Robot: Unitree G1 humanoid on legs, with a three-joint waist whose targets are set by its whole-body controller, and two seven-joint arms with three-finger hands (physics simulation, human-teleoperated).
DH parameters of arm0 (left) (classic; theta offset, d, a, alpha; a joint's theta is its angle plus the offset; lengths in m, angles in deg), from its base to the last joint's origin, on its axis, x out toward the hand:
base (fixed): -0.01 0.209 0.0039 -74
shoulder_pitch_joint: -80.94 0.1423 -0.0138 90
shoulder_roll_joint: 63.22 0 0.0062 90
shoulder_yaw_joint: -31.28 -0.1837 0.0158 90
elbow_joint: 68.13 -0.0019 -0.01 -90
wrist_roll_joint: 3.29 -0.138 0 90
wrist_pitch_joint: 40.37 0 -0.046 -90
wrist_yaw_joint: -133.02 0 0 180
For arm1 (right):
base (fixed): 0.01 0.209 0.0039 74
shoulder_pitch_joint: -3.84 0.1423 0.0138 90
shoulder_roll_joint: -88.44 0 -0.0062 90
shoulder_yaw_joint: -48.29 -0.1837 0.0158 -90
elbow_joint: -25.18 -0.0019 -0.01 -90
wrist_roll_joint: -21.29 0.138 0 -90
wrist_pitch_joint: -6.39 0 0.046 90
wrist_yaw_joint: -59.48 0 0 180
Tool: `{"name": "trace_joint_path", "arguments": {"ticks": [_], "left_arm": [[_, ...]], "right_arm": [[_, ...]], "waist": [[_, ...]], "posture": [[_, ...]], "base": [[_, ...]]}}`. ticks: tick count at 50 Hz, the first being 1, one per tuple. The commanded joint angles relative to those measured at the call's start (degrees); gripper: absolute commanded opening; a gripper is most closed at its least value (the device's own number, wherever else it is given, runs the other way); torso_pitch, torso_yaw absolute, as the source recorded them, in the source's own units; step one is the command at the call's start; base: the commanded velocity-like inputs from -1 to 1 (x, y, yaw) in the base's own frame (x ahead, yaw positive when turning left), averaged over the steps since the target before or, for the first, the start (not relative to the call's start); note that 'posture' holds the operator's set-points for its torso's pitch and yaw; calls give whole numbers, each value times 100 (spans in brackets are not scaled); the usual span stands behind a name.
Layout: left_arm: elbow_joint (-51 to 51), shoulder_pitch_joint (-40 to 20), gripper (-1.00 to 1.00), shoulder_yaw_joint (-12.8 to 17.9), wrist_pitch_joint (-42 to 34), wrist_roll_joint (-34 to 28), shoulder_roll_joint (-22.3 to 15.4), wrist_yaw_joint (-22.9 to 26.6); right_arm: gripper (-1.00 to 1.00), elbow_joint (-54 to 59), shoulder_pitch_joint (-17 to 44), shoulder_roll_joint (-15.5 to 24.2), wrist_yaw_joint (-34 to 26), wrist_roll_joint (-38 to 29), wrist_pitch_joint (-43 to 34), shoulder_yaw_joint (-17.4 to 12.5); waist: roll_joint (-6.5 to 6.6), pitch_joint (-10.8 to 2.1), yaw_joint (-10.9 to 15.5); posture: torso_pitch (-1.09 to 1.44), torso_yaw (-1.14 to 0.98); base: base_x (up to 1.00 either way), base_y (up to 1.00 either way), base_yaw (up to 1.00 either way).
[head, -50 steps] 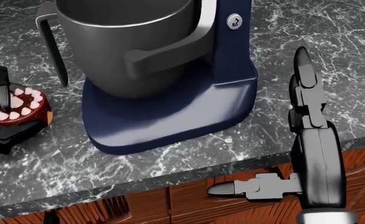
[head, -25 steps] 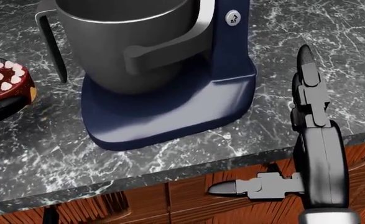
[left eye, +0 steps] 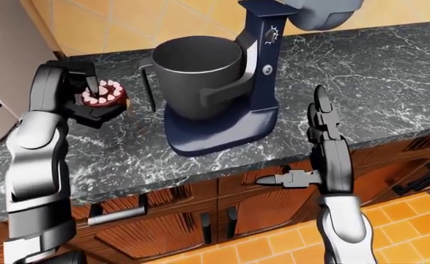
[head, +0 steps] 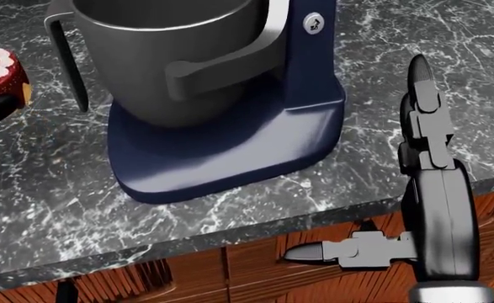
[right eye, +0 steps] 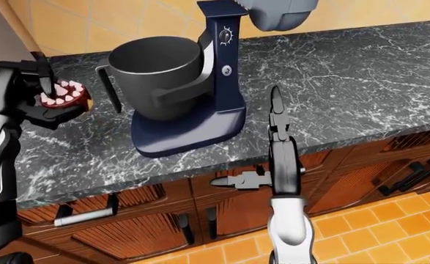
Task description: Place the cake in the stand mixer bowl.
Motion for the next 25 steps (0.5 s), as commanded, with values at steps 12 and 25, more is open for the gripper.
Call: {"name": "trace_joint_path", "arguments": {"ticks": [12,25], "left_arm": [[97,-532,-100,96,170,38,-374,-52],[-508,-1095,-100,-53,541,-220,-480,-173]], "right_arm": [[100,-164,78,0,66,1,245,10],[100,-155,91,6,74,-3,278,1]], "waist": [[47,-123,-3],[40,-105,-9]], "posture": [[0,0],[0,0]], "base": [[0,0,0],[0,0,0]]}}
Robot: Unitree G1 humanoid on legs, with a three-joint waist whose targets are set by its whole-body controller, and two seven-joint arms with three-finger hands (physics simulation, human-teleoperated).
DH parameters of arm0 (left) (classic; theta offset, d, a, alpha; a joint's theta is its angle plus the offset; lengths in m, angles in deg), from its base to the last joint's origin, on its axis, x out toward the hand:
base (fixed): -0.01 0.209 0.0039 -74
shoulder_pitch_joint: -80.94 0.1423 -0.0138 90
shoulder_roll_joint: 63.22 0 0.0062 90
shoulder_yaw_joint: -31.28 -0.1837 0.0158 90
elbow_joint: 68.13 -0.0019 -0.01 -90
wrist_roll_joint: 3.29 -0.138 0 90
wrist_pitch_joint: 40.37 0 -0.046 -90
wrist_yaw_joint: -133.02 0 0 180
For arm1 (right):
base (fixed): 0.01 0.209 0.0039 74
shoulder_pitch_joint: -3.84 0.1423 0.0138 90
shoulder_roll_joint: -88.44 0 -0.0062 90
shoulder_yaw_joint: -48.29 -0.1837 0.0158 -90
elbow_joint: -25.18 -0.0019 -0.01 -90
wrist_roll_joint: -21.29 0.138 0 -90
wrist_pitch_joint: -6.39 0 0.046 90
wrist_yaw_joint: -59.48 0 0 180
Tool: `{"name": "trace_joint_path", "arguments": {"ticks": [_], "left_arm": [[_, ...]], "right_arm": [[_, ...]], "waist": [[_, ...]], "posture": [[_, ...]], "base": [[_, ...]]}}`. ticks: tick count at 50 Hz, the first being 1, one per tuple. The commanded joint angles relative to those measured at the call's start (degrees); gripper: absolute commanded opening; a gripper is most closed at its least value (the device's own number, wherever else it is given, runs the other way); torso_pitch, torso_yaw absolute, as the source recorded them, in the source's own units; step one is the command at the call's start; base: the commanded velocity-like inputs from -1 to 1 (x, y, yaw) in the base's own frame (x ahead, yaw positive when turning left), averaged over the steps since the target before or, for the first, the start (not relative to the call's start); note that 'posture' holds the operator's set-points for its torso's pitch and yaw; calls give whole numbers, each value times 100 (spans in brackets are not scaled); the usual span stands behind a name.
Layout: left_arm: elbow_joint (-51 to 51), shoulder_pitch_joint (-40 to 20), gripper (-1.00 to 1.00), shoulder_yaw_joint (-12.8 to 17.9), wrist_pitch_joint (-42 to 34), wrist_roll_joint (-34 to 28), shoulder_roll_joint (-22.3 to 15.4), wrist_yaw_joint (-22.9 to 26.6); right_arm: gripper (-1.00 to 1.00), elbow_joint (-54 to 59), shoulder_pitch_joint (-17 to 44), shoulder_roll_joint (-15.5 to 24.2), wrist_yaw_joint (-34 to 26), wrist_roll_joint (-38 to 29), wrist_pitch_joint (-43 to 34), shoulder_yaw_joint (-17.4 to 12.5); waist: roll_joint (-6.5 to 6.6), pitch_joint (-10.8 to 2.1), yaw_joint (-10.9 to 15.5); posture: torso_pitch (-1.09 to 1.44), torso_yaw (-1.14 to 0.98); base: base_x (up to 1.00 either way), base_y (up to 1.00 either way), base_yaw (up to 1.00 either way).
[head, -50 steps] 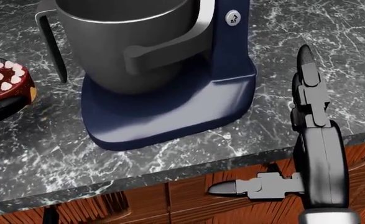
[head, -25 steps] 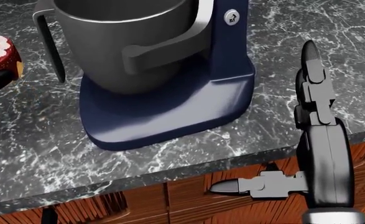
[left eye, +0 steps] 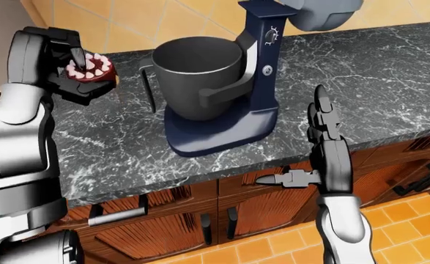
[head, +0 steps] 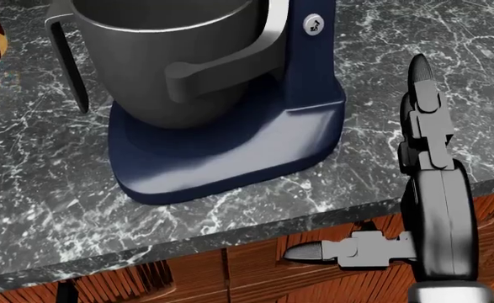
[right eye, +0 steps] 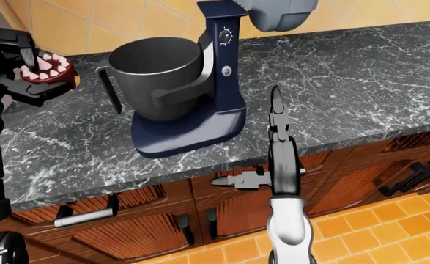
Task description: Place the cake in the stand mixer bowl.
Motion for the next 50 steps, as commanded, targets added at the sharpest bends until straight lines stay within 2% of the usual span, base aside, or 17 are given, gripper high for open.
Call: {"name": "trace_joint_path", "arguments": {"ticks": [1,26,34,50], "left_arm": [[58,-254,-100,38,323,-52,-98,-143],[-314,-874,-100,-159,438,-213,-51,-198],[-555,-1245,-100,-260,473,-313,-27,-171],[-495,-1626,-100,-325,278,-401,-42,-52]], "right_arm": [[100,-227,95,7,24,-6,156,-7],[100,-274,59,-8,25,-14,156,28],[100,-277,60,-6,26,-10,152,25],[100,-318,20,1,23,21,175,-12]], "waist": [[27,-124,-1],[23,-120,-20],[16,-117,-17],[4,-103,-23]], "posture": [[0,0],[0,0],[0,0],[0,0]], "base": [[0,0,0],[0,0,0],[0,0,0],[0,0,0]]}}
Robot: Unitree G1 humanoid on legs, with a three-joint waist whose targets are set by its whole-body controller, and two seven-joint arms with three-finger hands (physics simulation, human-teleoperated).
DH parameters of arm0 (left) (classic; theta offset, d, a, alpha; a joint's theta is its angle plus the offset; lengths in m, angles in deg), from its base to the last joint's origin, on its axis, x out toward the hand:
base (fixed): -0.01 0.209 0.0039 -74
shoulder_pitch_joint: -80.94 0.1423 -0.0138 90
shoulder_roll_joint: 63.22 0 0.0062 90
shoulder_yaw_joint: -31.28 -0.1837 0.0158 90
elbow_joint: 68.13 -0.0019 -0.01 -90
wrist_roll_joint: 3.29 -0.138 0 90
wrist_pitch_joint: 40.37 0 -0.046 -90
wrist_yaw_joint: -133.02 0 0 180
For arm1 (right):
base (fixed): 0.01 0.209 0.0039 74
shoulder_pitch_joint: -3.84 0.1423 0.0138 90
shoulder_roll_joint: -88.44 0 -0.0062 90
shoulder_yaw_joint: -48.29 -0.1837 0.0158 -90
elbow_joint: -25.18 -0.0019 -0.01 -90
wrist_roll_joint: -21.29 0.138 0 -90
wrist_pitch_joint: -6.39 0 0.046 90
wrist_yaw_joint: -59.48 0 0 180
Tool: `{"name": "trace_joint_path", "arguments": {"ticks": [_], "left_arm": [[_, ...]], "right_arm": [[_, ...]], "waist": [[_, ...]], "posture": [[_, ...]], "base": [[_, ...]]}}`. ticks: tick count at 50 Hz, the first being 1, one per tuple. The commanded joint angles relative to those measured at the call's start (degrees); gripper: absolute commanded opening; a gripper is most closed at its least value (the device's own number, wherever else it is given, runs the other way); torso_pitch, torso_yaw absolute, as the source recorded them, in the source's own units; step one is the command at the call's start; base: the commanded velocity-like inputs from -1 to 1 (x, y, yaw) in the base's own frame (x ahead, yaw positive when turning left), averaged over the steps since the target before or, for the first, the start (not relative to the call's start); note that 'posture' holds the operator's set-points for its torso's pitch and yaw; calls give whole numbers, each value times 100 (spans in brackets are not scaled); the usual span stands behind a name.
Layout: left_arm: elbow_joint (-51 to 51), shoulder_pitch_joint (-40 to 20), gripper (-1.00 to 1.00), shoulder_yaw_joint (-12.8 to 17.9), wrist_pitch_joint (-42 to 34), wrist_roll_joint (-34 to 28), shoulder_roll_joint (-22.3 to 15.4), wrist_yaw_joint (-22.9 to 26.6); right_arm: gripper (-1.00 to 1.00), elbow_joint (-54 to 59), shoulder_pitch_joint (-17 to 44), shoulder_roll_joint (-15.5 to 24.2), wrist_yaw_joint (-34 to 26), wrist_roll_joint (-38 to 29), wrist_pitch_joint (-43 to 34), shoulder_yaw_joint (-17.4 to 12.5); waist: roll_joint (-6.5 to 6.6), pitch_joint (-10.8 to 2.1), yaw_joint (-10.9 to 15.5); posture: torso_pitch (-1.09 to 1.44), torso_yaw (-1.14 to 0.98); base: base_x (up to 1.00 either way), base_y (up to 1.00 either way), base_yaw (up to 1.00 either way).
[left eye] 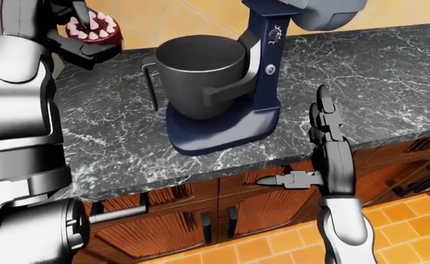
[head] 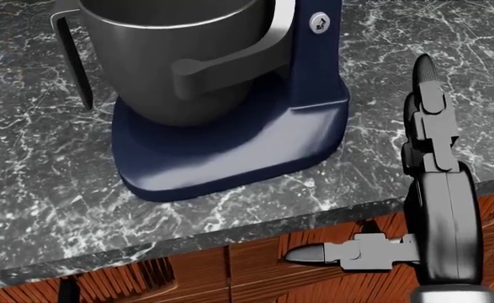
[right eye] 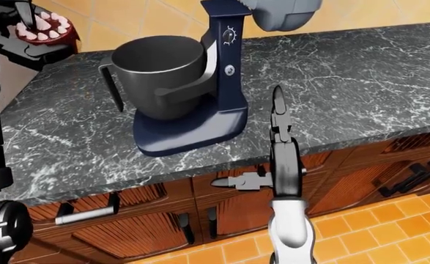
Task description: Place the cake in the stand mixer bowl.
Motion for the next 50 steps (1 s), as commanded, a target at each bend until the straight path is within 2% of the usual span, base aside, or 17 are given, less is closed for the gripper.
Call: {"name": "trace_joint_path", "arguments": {"ticks": [1,10,16,32,50], "left_arm": [[165,-285,-100,50,161,8,-76,-52],[-218,-701,-100,-41,213,-56,-58,107],[-356,-867,-100,-118,185,-37,109,177],[-795,-1385,-100,-227,130,-9,252,322],[-1082,-1813,-100,-378,-107,179,695,358]], "right_arm": [[100,-226,94,6,21,-2,149,3],[100,-228,110,3,10,6,114,14],[100,-286,121,9,-7,16,61,4],[100,-287,121,13,-8,17,68,-2],[100,-119,67,7,40,44,254,-2]], "waist": [[30,-137,-5],[16,-135,2],[6,-132,5],[-17,-131,5],[-45,-127,4]], "posture": [[0,0],[0,0],[0,0],[0,0],[0,0]], "base": [[0,0,0],[0,0,0],[0,0,0],[0,0,0],[0,0,0]]}}
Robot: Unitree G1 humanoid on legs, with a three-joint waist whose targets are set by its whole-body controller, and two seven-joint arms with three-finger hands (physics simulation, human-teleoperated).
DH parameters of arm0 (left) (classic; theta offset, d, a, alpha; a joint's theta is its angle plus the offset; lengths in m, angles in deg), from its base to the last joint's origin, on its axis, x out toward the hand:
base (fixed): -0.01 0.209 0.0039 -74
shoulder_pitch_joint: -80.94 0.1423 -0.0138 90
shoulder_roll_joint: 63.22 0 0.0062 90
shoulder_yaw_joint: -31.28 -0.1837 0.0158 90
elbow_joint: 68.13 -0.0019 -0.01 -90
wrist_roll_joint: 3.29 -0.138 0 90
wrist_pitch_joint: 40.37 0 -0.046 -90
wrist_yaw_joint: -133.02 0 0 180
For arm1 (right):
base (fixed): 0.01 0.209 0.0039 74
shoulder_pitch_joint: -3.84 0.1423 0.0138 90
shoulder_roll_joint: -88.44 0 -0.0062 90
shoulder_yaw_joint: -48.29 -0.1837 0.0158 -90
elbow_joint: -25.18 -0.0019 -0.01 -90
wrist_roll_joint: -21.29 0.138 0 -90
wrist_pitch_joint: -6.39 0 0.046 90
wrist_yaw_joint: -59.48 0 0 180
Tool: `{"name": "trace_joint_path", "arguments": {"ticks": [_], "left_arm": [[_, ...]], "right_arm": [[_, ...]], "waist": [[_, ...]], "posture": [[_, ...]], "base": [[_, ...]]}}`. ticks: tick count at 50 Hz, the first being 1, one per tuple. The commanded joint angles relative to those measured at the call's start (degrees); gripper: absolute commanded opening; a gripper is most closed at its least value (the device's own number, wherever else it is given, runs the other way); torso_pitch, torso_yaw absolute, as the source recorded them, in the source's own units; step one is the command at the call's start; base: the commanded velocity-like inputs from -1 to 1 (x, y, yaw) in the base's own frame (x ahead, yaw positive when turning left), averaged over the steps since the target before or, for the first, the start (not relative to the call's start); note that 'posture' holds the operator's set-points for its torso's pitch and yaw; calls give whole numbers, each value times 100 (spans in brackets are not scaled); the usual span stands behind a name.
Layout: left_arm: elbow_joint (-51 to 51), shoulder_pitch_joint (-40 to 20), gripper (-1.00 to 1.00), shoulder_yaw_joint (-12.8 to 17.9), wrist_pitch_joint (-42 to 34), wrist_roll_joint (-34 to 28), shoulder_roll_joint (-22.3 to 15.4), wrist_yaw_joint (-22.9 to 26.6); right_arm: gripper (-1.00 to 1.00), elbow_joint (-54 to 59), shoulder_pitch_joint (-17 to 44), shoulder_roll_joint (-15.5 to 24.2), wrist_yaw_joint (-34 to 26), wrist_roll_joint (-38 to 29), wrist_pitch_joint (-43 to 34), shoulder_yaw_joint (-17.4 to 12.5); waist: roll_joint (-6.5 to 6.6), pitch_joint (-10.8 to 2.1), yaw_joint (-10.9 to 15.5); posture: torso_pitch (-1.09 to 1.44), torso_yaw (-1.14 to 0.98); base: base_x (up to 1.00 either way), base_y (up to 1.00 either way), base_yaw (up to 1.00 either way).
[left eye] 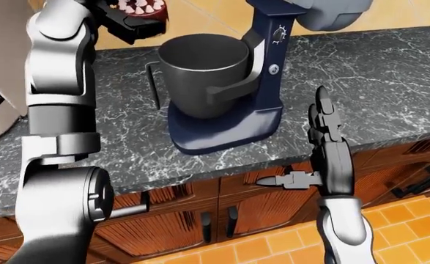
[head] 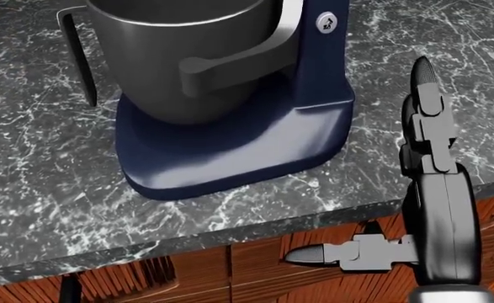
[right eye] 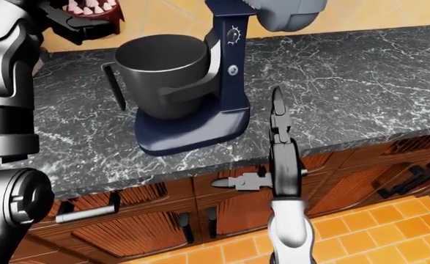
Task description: Place the cake in the stand mixer bowl.
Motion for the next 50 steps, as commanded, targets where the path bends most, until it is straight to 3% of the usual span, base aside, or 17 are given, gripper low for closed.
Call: {"name": "trace_joint_path", "arguments": {"ticks": [1,18,33,50], "left_arm": [[263,-271,-100,55,113,58,-19,-91],[370,-28,-100,-26,225,-7,262,-171],[2,-109,-100,-55,550,350,647,-803],[113,-129,-100,-171,583,383,880,-902]], "right_arm": [[100,-201,75,10,36,-10,187,-2],[100,-195,69,6,41,-22,208,1],[100,-165,2,-4,61,6,291,16],[100,-120,-12,3,60,58,350,-14]], "waist": [[16,-156,1],[0,-164,5],[-19,-174,11],[-26,-174,7]], "posture": [[0,0],[0,0],[0,0],[0,0]], "base": [[0,0,0],[0,0,0],[0,0,0],[0,0,0]]}}
